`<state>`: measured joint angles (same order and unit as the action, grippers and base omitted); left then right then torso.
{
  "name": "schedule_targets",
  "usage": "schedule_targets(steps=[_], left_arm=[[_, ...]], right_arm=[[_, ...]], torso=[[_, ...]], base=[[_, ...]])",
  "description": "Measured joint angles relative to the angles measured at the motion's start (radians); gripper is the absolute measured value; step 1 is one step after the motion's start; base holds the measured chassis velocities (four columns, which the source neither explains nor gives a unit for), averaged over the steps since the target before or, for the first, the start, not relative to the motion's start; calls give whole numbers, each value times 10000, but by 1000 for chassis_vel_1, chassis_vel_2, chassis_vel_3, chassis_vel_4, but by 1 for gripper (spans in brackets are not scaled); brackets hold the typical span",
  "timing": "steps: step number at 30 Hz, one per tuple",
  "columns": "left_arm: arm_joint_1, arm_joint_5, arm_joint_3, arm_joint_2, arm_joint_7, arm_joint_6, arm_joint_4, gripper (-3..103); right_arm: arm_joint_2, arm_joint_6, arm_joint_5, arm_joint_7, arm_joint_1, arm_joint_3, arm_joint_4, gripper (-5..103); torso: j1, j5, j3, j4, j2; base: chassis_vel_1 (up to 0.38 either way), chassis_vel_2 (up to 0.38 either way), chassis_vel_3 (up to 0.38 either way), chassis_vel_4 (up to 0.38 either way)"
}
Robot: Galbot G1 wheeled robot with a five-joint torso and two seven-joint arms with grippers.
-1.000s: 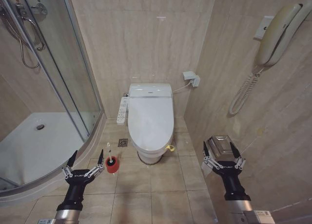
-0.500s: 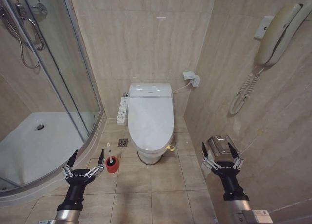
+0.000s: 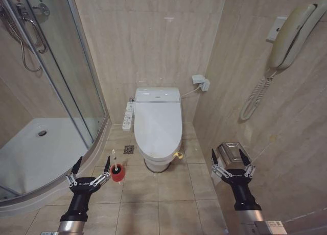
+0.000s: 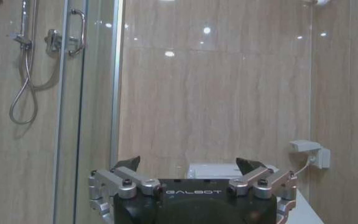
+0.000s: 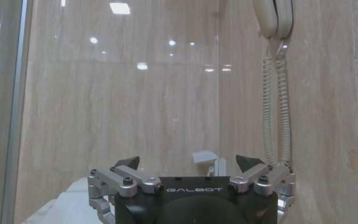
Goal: Open the toilet lid, clean the toilet bowl with a toilet brush, close the toilet lid, and flush.
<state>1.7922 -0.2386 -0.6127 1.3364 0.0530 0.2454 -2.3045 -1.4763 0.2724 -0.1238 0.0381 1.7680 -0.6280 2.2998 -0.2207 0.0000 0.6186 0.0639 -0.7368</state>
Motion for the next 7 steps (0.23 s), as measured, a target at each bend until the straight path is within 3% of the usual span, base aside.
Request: schedule_targets(steps=[7], left_arm=[[1,1,2,0,0,-6,0,100]], right_arm=[[-1,-6,7,6,0,-3,5,100]], torso=[[0,0,0,0,0]], base=[[0,0,0,0]])
